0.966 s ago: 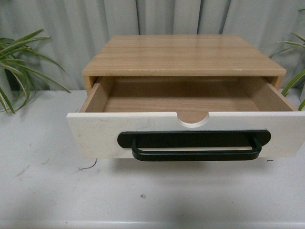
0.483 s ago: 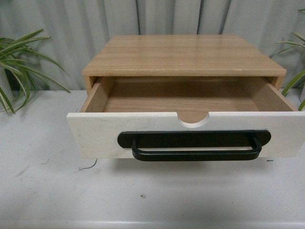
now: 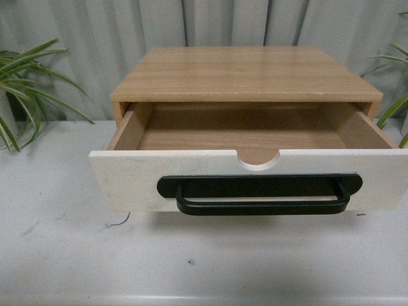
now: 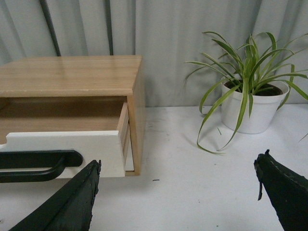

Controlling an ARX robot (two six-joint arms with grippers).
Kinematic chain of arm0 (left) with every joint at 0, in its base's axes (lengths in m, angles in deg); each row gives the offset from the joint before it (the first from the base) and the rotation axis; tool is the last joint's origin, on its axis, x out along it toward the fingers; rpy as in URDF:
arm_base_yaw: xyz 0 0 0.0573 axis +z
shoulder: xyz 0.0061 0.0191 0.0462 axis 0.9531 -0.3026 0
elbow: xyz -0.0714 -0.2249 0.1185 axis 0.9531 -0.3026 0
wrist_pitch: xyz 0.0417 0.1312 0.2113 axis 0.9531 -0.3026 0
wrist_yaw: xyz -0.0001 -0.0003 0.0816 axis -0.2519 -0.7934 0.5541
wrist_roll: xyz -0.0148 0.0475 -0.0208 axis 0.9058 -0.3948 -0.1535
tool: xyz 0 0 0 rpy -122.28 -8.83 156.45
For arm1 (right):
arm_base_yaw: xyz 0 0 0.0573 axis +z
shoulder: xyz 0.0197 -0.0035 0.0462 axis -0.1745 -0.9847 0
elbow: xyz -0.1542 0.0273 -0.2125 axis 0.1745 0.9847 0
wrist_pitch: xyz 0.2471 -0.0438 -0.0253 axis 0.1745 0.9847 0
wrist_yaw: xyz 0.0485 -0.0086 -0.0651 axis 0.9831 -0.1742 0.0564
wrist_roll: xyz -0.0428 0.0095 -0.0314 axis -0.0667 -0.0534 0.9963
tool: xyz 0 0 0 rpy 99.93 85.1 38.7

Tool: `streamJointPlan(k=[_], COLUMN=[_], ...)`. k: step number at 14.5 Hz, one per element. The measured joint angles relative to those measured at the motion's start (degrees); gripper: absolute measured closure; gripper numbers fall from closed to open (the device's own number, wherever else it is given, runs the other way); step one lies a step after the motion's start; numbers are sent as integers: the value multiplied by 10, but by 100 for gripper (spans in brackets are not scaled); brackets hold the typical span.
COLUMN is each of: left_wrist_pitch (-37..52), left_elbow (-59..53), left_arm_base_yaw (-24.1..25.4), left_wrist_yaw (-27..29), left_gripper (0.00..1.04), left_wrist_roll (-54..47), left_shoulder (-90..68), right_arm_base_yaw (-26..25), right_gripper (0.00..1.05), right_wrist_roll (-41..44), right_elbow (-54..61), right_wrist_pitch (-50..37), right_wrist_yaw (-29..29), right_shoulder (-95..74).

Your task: Pull drawer

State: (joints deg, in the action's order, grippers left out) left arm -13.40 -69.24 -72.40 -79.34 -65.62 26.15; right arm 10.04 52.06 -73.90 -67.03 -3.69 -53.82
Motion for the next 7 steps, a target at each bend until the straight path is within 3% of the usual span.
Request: streamJointPlan(k=[7], left_wrist_pitch=[0], left_elbow=[0], left_arm_base_yaw=[0], left_wrist_yaw=[0], left_gripper=[7], left_wrist_roll=[0], left_shoulder=[0], right_arm_base_yaw=[0], right_gripper=[6], right_wrist_roll=[0], right_elbow=[0], right_wrist_pitch=[0], right_wrist_yaw=[0], right_shoulder=[0])
